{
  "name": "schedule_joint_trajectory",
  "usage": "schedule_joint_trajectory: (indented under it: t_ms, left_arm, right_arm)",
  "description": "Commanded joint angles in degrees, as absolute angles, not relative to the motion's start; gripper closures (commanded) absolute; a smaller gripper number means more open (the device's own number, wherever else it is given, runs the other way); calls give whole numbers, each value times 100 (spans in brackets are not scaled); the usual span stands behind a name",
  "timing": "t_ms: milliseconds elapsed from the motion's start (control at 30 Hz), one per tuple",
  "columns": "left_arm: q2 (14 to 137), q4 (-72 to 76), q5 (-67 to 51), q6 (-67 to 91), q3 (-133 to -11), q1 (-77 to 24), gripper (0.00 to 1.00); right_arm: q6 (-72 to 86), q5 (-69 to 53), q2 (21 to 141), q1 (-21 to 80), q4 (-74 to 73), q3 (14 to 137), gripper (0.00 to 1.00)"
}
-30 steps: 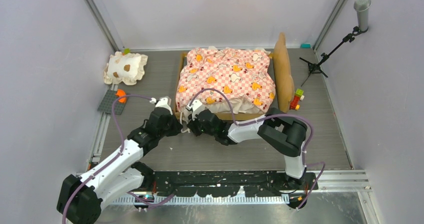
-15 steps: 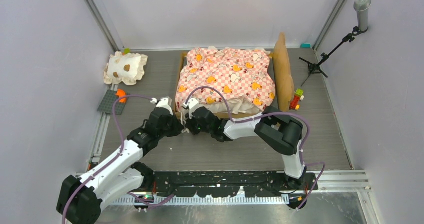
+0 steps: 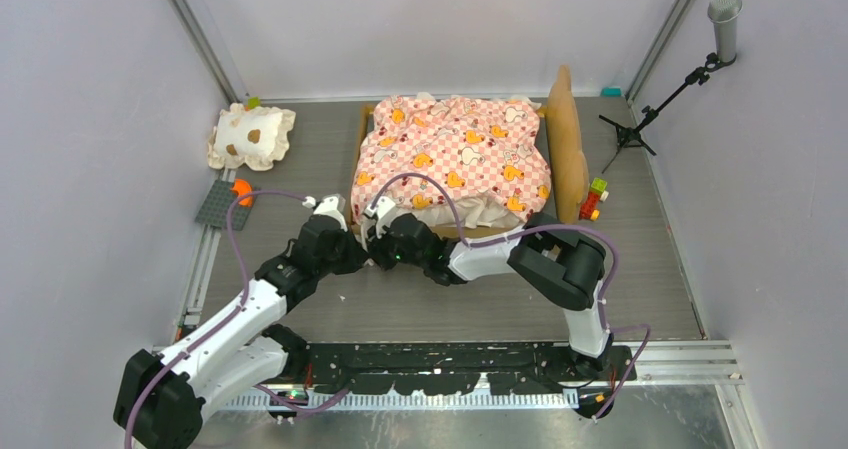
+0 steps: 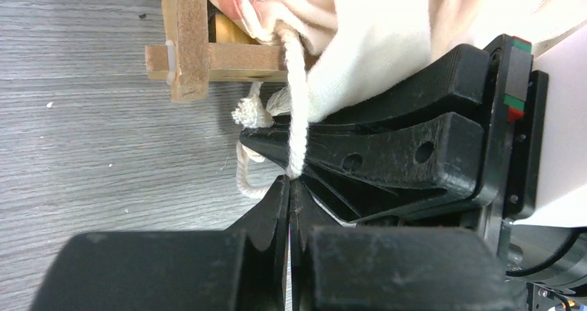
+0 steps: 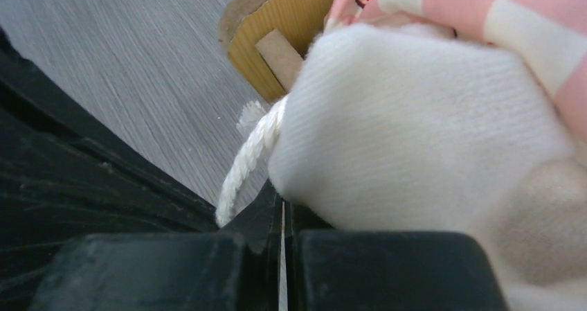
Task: Set up the pet bed
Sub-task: Tie the ropes to the bed frame.
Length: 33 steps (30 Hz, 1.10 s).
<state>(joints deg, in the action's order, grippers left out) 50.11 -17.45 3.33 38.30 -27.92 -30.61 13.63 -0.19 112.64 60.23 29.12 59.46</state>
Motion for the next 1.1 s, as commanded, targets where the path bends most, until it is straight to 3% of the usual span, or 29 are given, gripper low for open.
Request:
schedule_joint_trajectory:
  t_ms: [0,400,933,1067]
  left_arm:
    - [4906,-1680,346,3718,-2834,-3038,100]
    - [4662,-2056,457,3700,-2977,-3039,72]
    - [4083,-2627,876,3644,-3163,-3032,69]
    - [3949,-2875,1221,3617,-3270,-3032,57]
  right_arm:
    - [1195,-184,11183,5994,3854,5702,99]
    - [925,-392,11314,5994,5224,5219,99]
    - [812,-118,11489,5990,5180,5539,99]
    - [786,-97,11495,5998,5079,5625,99]
